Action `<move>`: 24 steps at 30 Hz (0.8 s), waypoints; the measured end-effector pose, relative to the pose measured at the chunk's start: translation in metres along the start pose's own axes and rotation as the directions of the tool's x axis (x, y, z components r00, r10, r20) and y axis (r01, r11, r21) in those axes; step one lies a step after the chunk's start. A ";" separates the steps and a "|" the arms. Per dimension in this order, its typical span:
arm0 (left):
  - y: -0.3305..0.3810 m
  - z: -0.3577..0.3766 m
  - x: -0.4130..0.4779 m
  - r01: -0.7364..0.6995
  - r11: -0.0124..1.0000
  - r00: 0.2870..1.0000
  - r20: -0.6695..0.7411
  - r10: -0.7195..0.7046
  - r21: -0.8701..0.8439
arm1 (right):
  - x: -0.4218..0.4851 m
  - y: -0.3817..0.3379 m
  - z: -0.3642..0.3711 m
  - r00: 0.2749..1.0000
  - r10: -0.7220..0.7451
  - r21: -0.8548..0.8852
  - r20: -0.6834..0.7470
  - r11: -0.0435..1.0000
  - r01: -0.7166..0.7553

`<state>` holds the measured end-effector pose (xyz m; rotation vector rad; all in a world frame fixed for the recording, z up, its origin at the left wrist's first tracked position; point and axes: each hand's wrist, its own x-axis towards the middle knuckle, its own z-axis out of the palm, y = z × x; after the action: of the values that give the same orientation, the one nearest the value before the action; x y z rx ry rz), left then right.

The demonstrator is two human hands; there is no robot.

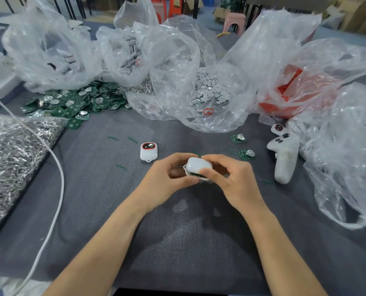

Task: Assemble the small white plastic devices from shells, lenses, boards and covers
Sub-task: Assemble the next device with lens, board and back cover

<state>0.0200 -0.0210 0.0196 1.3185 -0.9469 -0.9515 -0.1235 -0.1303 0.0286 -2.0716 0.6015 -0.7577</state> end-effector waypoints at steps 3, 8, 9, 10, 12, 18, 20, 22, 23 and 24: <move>0.001 0.000 0.000 -0.002 1.000 1.000 0.006 0.002 -0.012 | 0.001 -0.002 0.000 0.999 0.008 0.082 -0.036 0.997 -0.005; 0.001 0.000 0.000 0.000 1.000 1.000 0.005 0.000 -0.031 | 0.002 -0.002 -0.001 0.987 0.121 0.294 -0.105 0.952 -0.086; 0.001 -0.001 0.000 -0.002 1.000 1.000 0.006 0.003 -0.026 | 0.002 -0.002 -0.002 0.984 0.134 0.310 -0.117 0.946 -0.092; 0.001 -0.001 0.000 -0.005 1.000 1.000 0.007 0.005 -0.019 | 0.002 -0.001 -0.002 0.982 0.141 0.314 -0.124 0.945 -0.097; 0.001 -0.001 0.000 -0.007 1.000 1.000 0.005 0.007 -0.016 | 0.002 -0.001 -0.002 0.981 0.146 0.300 -0.129 0.948 -0.101; 0.000 0.000 0.001 -0.006 0.997 1.000 -0.016 0.005 -0.071 | 0.002 0.001 -0.002 0.967 0.187 0.347 -0.170 0.930 -0.119; 0.000 0.000 0.001 -0.006 0.996 1.000 -0.016 0.005 -0.091 | 0.003 0.003 -0.002 0.960 0.216 0.331 -0.176 0.932 -0.148; 0.000 0.000 0.000 -0.004 0.995 1.000 -0.009 0.004 -0.103 | 0.003 0.006 -0.002 0.953 0.240 0.277 -0.186 0.943 -0.184; 0.000 0.000 0.000 -0.004 0.995 1.000 -0.006 0.003 -0.099 | 0.003 0.007 -0.002 0.950 0.250 0.255 -0.187 0.946 -0.199; -0.001 0.000 0.000 -0.004 0.996 1.000 -0.005 0.003 -0.094 | 0.003 0.008 -0.002 0.947 0.259 0.250 -0.192 0.946 -0.208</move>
<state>0.0201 -0.0208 0.0188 1.2387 -0.8898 -0.9783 -0.1238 -0.1375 0.0241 -1.6818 0.8301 -0.8804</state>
